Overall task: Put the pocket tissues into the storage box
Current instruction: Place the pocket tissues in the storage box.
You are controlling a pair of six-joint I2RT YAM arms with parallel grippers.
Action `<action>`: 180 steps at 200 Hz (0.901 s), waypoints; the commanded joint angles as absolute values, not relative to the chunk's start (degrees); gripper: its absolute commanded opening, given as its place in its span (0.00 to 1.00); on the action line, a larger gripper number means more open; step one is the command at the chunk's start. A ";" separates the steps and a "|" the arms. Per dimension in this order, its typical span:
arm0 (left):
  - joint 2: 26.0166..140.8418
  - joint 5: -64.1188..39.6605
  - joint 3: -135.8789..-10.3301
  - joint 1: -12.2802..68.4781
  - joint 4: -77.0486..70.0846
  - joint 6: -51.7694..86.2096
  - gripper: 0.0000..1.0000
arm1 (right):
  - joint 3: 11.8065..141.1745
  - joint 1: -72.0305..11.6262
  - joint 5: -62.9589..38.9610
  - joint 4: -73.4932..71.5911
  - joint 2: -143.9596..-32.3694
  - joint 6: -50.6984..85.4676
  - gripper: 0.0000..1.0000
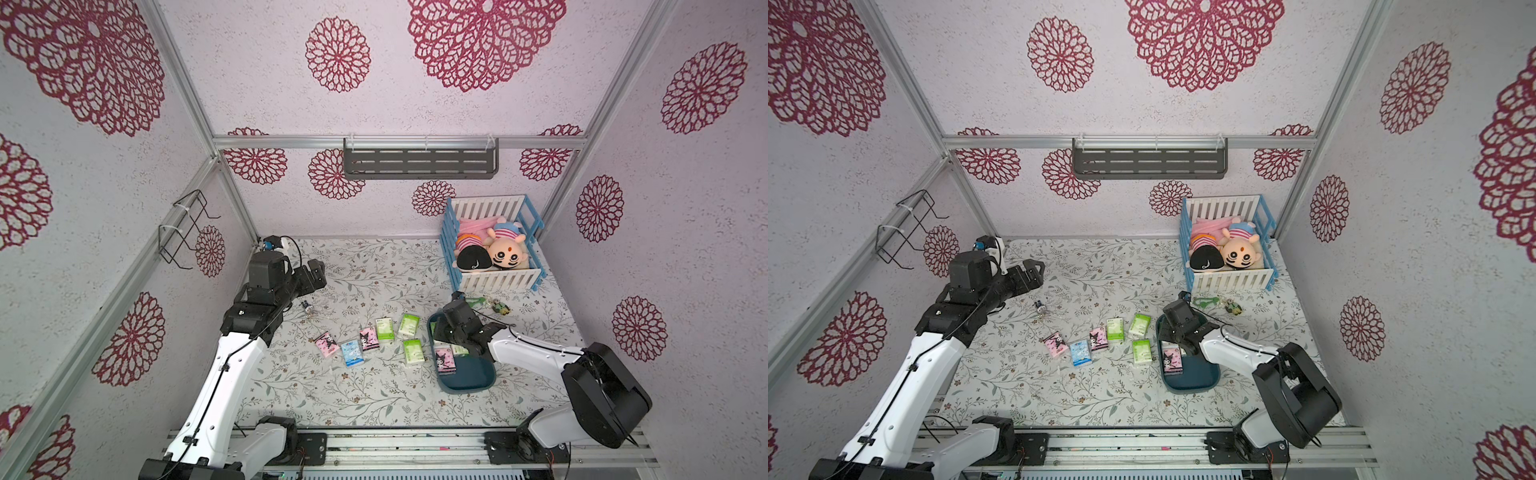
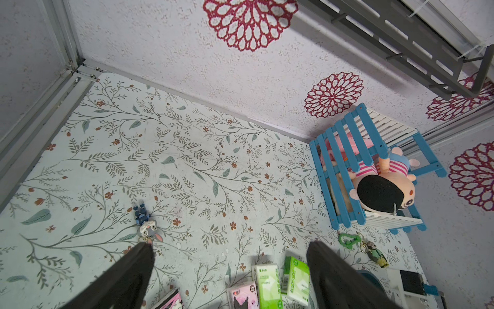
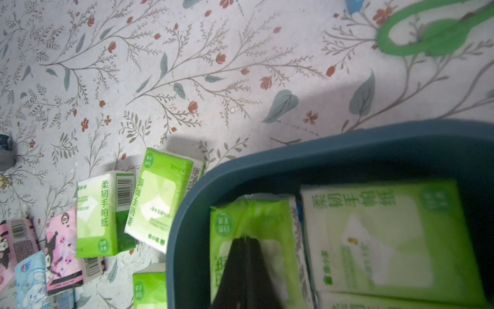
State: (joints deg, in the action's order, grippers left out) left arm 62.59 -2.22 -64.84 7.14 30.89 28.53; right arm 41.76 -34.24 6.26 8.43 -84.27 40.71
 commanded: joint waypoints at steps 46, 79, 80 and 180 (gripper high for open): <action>62.14 -1.80 -66.53 7.44 31.03 27.47 0.97 | 41.52 -35.16 5.95 11.74 -83.13 40.50 0.00; 62.13 -1.64 -67.11 7.46 31.13 27.74 0.97 | 44.93 -35.16 7.51 13.92 -78.07 38.77 0.13; 62.09 -1.61 -67.13 7.46 31.12 27.80 0.97 | 44.93 -35.16 7.51 13.92 -78.07 38.77 0.13; 60.39 -5.27 -65.13 -6.93 35.66 28.93 0.97 | 64.78 -47.85 6.37 12.50 -88.98 29.79 0.53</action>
State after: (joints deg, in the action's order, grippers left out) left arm 61.73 -4.36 -65.63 -2.76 32.53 28.86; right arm 59.77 -43.16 9.04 16.73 -82.85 33.39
